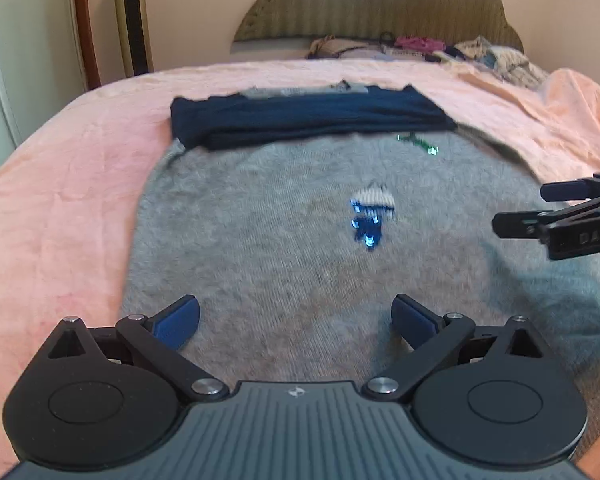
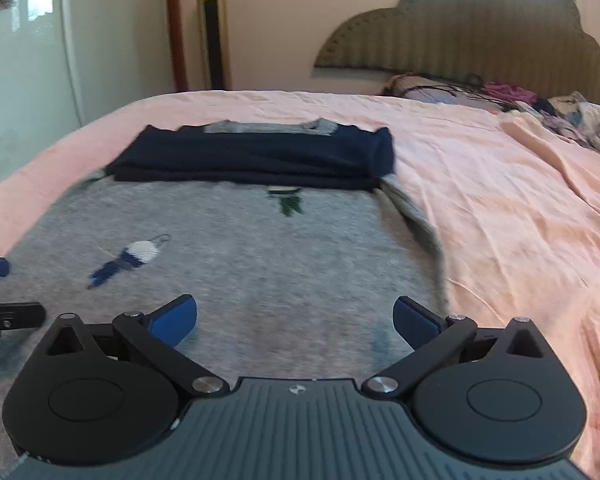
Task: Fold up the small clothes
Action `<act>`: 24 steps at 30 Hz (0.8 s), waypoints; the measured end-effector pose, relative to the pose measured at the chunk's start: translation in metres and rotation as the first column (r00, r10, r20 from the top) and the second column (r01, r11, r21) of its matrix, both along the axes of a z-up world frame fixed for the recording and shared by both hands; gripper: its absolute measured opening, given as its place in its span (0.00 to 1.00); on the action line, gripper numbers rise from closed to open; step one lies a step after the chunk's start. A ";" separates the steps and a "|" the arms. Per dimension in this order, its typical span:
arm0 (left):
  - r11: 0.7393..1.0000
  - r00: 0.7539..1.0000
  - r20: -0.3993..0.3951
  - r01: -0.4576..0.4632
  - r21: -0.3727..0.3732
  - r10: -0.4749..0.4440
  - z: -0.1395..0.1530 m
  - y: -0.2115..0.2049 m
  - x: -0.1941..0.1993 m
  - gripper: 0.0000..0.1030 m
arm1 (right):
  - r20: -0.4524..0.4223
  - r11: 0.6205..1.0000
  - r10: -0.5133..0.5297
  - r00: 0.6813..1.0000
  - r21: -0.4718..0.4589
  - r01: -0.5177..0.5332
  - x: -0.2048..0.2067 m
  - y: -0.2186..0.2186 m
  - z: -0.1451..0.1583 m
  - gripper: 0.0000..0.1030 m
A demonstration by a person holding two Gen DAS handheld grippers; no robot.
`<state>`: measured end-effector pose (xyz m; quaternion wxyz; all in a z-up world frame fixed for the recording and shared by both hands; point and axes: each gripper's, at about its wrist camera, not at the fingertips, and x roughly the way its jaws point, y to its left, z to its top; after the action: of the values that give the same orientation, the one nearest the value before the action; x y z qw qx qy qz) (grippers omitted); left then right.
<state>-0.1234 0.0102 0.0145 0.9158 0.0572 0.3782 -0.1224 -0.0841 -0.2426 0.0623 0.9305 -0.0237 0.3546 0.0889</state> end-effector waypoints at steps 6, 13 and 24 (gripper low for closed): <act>1.000 1.000 0.013 -0.013 -0.024 0.013 0.011 0.005 0.006 1.00 | -0.065 1.000 -0.011 0.998 -0.013 0.010 0.006 -0.004 -0.015 1.00; 0.989 0.981 0.127 -0.142 -0.044 0.146 0.017 -0.026 0.127 1.00 | 0.051 0.990 -0.084 0.995 0.118 0.078 0.102 0.001 0.018 1.00; 0.987 0.984 0.068 -0.163 -0.010 0.164 -0.001 -0.009 0.156 1.00 | -0.032 0.993 -0.117 0.993 -0.005 0.116 0.168 0.002 -0.033 1.00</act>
<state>0.0323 0.0008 0.0136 0.9352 0.0282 0.3500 -0.0455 0.0839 -0.2404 0.0297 0.9282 -0.0031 0.3705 0.0343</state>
